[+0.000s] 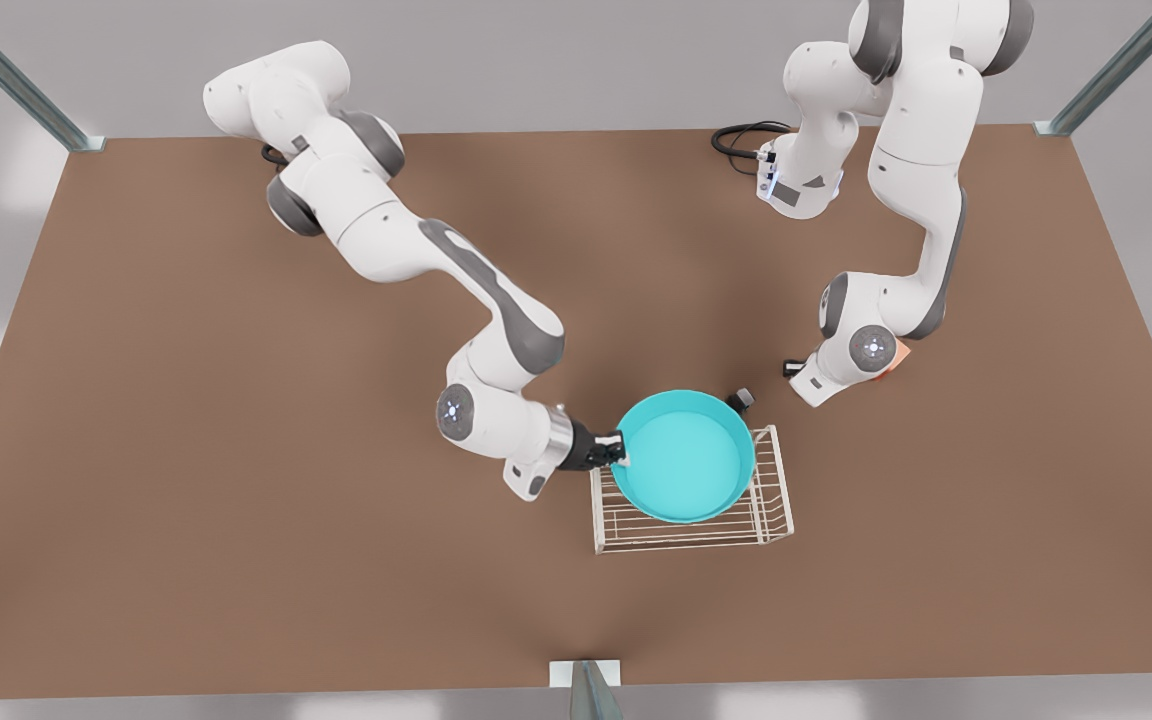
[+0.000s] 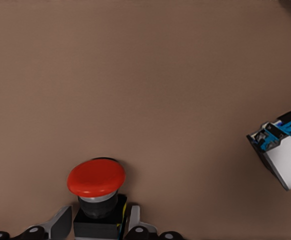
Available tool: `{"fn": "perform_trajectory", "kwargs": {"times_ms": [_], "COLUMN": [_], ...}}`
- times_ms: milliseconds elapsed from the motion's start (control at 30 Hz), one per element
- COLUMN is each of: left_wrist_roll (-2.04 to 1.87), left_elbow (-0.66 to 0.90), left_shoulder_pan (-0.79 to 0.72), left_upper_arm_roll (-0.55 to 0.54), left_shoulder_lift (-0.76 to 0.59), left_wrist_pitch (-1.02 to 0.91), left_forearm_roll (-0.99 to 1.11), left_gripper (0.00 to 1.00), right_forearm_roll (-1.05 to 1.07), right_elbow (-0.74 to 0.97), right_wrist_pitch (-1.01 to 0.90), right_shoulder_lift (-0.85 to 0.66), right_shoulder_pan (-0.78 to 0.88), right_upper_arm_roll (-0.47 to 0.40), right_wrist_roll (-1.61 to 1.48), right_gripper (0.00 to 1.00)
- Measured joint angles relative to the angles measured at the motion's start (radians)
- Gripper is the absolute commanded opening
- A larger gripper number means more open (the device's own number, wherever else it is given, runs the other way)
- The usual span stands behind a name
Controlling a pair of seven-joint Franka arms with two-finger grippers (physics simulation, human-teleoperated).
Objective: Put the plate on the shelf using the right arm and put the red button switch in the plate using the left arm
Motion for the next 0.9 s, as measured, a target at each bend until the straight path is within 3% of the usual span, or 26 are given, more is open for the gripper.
{"fn": "perform_trajectory", "kwargs": {"times_ms": [300, 367, 500, 533, 567, 733, 833, 900], "left_wrist_roll": [0.001, 0.001, 0.0, -0.001, -0.001, -0.004, -0.006, -0.007], "left_elbow": [-0.019, -0.019, -0.017, -0.017, -0.017, -0.017, -0.017, -0.016], "left_shoulder_pan": [0.001, 0.001, 0.001, 0.001, 0.001, 0.0, 0.0, 0.0], "left_upper_arm_roll": [0.0, 0.0, 0.0, 0.0, 0.0, 0.0, 0.0, 0.0], "left_shoulder_lift": [-0.004, -0.004, -0.005, -0.005, -0.005, 0.0, 0.0, -0.001], "left_wrist_pitch": [-0.017, -0.022, -0.026, -0.027, -0.027, -0.026, -0.026, -0.026], "left_forearm_roll": [0.0, 0.001, 0.003, 0.003, 0.004, 0.006, 0.007, 0.009], "left_gripper": [0.65, 0.53, 0.51, 0.51, 0.51, 0.51, 0.49, 0.48], "right_forearm_roll": [0.0, 0.0, 0.0, -0.002, -0.004, -0.008, -0.009, -0.012], "right_elbow": [0.043, 0.043, 0.045, 0.045, 0.045, 0.058, 0.055, 0.046], "right_wrist_pitch": [0.092, 0.106, 0.127, 0.129, 0.131, 0.12, 0.069, -0.004], "right_shoulder_lift": [0.057, 0.065, 0.069, 0.069, 0.068, 0.038, -0.062, -0.145], "right_shoulder_pan": [0.046, 0.052, 0.053, 0.053, 0.052, 0.05, 0.05, 0.053], "right_upper_arm_roll": [-0.018, -0.018, -0.018, -0.018, -0.019, -0.024, -0.029, -0.097], "right_wrist_roll": [0.062, 0.071, 0.086, 0.091, 0.096, 0.119, 0.133, 0.143], "right_gripper": [0.21, 0.21, 0.21, 0.58, 1.0, 1.0, 1.0, 1.0]}}
